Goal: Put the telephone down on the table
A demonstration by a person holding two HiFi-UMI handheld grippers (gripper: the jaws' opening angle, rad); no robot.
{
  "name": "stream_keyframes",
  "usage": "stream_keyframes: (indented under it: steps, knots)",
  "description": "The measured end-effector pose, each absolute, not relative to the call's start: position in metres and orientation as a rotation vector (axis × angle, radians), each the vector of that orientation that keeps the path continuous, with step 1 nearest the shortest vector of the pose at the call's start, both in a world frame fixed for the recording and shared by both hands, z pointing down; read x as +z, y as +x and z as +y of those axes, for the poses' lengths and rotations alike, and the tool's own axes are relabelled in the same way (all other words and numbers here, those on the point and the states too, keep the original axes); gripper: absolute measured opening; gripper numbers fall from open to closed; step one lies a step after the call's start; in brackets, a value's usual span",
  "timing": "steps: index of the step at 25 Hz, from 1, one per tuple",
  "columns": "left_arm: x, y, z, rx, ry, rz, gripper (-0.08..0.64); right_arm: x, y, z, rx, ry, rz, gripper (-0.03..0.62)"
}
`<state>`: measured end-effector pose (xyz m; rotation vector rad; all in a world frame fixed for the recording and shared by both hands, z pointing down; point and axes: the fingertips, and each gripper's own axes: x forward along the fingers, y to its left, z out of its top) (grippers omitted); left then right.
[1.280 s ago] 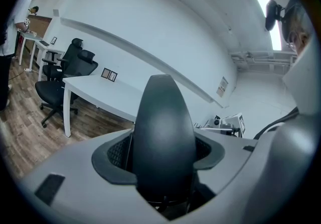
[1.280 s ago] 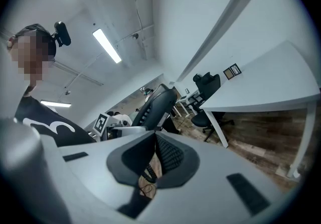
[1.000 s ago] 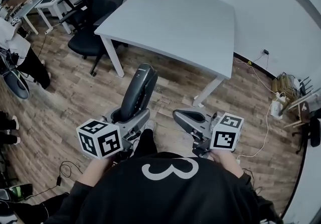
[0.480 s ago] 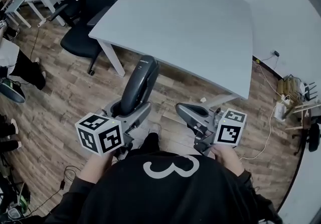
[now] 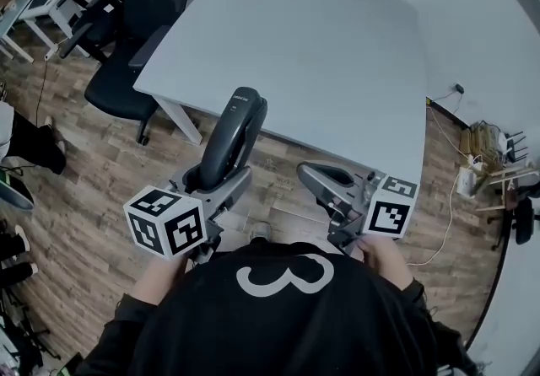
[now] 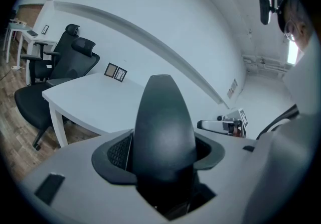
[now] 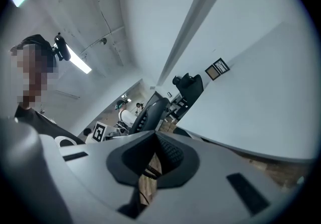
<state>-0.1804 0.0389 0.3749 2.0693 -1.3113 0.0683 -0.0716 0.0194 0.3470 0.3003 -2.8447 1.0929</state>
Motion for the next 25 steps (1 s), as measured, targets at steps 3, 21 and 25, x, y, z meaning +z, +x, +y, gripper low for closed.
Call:
stream_keyframes:
  steps: [3,21,25]
  knots:
    - [0.374,-0.173,0.029,0.082,2.099,-1.272,0.290,0.347,-0.072,0.012,1.071,0.331,-2.854,0.009]
    - [0.374,-0.155,-0.075,0.176,2.105,-1.265,0.290,0.356,-0.058,-0.090,1.165,0.318,-2.875,0.009]
    - [0.376,-0.155,-0.107,0.178,2.091,-1.265,0.290,0.355,-0.063,-0.123,1.165,0.292,-2.859,0.009]
